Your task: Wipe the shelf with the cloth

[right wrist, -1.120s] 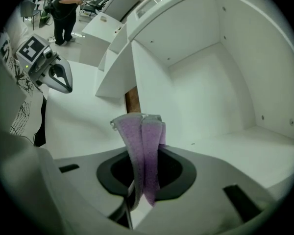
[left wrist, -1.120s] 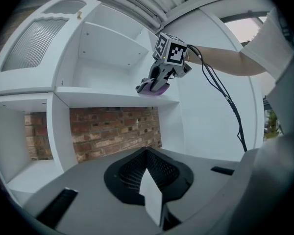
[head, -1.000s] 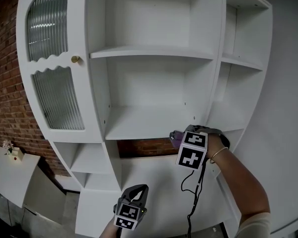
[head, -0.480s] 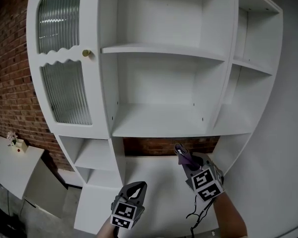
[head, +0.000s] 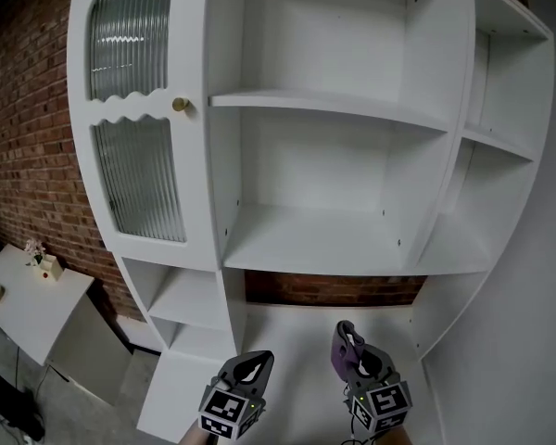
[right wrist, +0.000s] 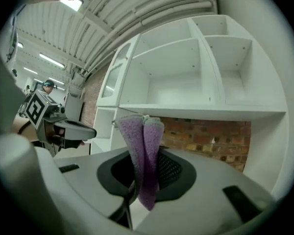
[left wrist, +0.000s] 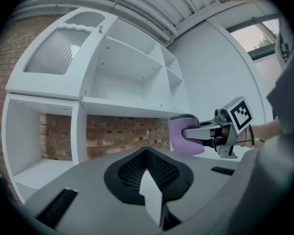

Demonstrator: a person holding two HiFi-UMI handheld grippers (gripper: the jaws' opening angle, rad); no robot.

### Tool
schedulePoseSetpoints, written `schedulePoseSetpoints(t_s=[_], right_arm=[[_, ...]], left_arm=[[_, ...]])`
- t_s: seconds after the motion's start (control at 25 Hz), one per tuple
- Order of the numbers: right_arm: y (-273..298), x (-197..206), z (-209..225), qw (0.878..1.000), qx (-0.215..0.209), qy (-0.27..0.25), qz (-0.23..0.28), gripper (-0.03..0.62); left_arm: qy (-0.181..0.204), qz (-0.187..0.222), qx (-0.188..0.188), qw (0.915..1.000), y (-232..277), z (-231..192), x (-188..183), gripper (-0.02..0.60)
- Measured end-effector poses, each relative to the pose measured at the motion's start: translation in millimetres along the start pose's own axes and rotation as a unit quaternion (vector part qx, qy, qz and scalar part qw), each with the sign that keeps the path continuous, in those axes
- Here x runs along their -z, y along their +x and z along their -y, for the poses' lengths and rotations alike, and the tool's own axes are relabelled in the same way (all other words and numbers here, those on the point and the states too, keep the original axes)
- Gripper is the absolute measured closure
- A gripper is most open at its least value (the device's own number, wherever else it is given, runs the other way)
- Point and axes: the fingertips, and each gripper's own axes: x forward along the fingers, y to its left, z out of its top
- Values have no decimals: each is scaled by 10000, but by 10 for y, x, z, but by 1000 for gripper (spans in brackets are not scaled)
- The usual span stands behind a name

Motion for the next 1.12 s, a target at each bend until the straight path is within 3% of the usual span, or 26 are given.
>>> schedulePoseSetpoints(t_s=[0.24,1.12], right_arm=[[10,-48,-108,9996,-115,8,254,520],[224,211,-15,9995,-288,116,74,523]], left_arm=[[-129,-10,-20,9999,-3,-56,-29,568],[-158,-127,-267,9994,200,-272,131,568]])
